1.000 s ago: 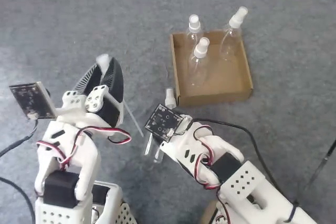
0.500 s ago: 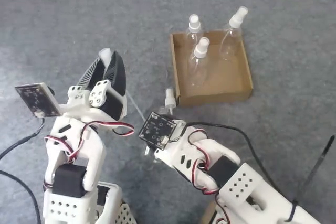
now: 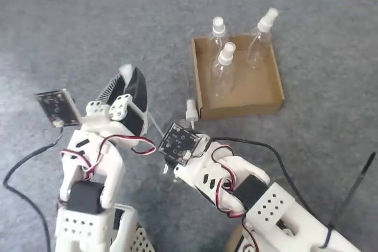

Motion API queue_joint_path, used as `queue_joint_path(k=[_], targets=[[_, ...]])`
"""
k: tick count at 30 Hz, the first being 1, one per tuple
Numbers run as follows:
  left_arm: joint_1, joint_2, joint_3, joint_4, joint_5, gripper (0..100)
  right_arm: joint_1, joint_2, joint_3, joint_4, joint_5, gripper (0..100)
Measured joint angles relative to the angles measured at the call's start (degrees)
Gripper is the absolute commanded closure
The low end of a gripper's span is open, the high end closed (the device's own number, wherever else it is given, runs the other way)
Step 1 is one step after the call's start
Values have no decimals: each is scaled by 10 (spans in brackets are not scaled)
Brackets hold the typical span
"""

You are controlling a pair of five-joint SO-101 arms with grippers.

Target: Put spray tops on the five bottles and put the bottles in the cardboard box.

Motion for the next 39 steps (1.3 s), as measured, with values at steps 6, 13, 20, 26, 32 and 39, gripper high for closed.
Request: queue_joint_path(k=[6, 13, 20, 26, 32, 39], targets=[[21, -2, 12, 0, -8, 991, 0, 0, 0, 0, -25, 994], [90, -2, 16, 34, -29, 991, 69, 0, -2, 0, -70, 993], [120, -2, 15, 42, -53, 991, 52, 0, -3, 0, -77, 993], [122, -2, 33, 42, -55, 991, 52, -1, -3, 0, -77, 993], [126, -9, 29, 38, -55, 991, 52, -95, 0, 0, -82, 993], [176, -11, 26, 42, -80, 991, 52, -188, 62, -55, -82, 993]])
